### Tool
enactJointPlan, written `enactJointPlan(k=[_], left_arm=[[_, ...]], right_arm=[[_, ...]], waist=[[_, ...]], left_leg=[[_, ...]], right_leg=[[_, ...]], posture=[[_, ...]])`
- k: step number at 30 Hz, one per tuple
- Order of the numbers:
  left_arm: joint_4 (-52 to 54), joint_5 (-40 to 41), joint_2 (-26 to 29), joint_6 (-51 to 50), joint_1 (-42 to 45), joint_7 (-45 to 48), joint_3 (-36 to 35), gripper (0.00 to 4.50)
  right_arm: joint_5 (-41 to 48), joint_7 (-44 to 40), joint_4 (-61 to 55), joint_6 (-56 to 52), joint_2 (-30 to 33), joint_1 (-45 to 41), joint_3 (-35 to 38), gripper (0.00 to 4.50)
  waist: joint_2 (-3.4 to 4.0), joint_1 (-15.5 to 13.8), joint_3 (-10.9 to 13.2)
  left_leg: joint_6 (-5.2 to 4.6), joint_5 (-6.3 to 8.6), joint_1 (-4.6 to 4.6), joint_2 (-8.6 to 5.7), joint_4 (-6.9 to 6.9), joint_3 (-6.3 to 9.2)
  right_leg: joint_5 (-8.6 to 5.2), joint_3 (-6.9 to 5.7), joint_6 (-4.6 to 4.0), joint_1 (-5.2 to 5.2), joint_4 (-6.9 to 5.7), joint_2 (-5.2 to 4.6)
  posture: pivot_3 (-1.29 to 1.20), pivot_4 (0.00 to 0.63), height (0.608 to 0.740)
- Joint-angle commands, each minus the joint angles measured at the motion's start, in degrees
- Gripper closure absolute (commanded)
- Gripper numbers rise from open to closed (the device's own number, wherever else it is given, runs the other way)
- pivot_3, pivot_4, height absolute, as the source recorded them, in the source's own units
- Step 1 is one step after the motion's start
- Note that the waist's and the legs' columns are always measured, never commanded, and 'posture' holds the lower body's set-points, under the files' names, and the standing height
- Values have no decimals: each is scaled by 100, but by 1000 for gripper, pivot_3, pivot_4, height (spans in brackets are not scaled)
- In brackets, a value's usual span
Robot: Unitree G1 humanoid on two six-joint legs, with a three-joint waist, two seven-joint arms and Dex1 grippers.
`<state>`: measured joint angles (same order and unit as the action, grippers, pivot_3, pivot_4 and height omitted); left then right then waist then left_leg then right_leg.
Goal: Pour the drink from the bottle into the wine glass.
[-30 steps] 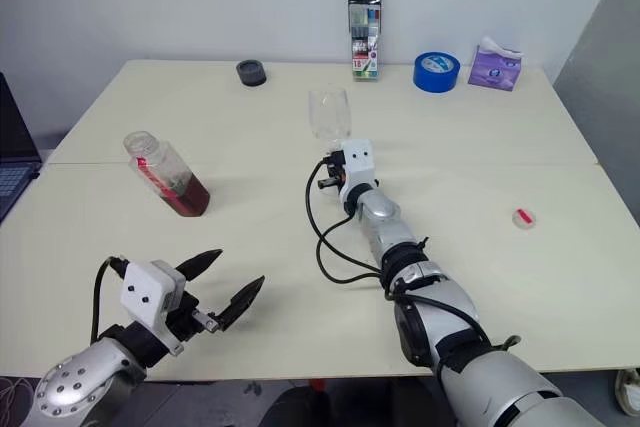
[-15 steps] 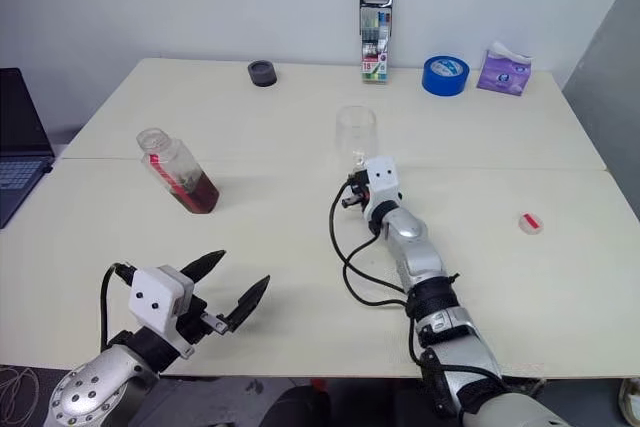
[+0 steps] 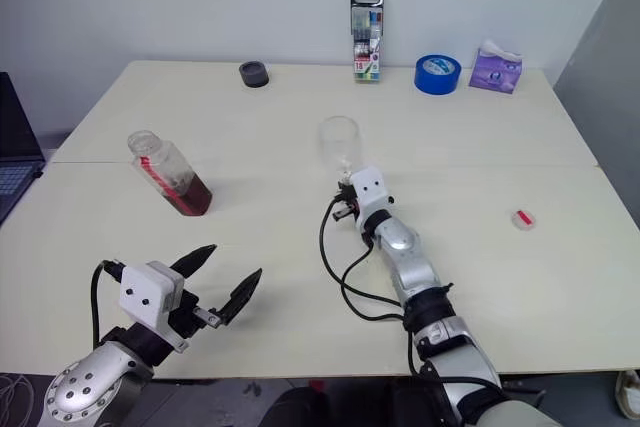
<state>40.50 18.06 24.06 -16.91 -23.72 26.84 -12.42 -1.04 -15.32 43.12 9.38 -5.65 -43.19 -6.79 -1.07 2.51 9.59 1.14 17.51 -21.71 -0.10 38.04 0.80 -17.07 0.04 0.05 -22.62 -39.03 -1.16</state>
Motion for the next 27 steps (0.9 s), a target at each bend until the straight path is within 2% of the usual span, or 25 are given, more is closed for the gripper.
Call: enactJointPlan(k=[1, 9, 17, 24, 27], left_arm=[[240, 114, -46, 91, -49, -34, -84, 0], [463, 110, -63, -33, -140, -161, -195, 0], [634, 129, -50, -190, -126, -249, -238, 0], [666, 149, 4, -385, 104, -295, -214, 0], [633, 165, 22, -418, 165, -264, -210, 0]], right_arm=[[-43, 72, 899, 796, -259, -692, 40, 4323], [-18, 86, 2464, 1274, -705, -1527, 156, 4323], [228, -53, 2740, 1109, -871, -1619, 432, 4323], [130, -11, 2777, 1157, -767, -1513, 368, 4323], [12, 26, 2777, 1224, -719, -1464, 276, 3350]], waist=[[0, 11, 0], [-1, -46, -1], [-1, -60, -1], [-2, -61, -2], [-2, -62, -2]], left_leg=[[2, -1, -1, 0, -1, 1], [7, -4, -10, -2, 2, 2], [6, -3, -6, -1, 2, 2], [7, -4, -6, -2, 3, 3], [10, -6, -6, -1, 4, 3]], right_leg=[[0, -1, 0, 0, 0, 0], [0, -3, -1, 1, 8, -7], [0, -4, -2, 2, 3, -6], [0, -5, -2, 2, 2, -6], [0, -5, -2, 2, 1, -6]], posture=[[0, 150, 740], [0, 150, 740], [0, 150, 740], [0, 150, 740], [0, 150, 740]])
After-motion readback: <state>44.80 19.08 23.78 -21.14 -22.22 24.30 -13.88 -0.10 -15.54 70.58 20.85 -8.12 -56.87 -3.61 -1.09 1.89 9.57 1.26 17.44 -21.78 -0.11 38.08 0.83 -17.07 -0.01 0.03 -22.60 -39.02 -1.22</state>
